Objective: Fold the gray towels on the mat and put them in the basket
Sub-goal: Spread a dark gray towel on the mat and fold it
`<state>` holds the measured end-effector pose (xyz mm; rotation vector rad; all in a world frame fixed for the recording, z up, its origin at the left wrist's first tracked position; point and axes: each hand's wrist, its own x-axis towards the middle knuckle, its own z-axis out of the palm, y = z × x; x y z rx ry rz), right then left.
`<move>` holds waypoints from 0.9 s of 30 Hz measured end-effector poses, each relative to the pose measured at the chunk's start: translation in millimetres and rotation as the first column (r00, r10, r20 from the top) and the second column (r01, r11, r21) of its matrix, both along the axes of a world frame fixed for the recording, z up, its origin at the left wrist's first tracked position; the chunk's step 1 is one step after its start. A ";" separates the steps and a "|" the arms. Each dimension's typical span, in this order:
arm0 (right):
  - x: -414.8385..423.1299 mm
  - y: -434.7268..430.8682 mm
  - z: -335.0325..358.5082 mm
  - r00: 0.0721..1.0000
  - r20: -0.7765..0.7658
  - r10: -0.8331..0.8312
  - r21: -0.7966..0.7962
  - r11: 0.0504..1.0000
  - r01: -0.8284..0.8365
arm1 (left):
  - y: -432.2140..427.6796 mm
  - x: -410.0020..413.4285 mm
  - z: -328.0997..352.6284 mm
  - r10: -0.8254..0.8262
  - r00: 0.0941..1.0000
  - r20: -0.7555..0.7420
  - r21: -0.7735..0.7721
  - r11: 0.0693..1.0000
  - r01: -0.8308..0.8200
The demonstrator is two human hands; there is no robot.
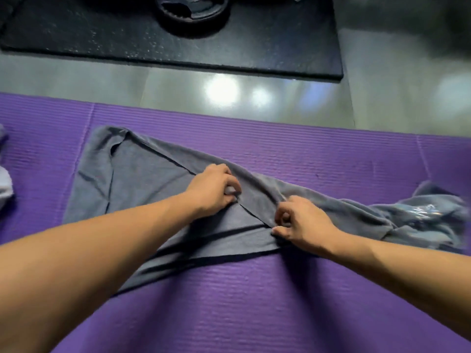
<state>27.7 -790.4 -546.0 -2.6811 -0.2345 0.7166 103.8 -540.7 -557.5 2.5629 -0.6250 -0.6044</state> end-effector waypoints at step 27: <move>80.8 -124.3 36.6 0.929 -0.119 -0.351 0.420 0.830 0.367 | -115.0 26.2 35.8 0.525 0.825 -0.212 -0.420 0.713 -0.561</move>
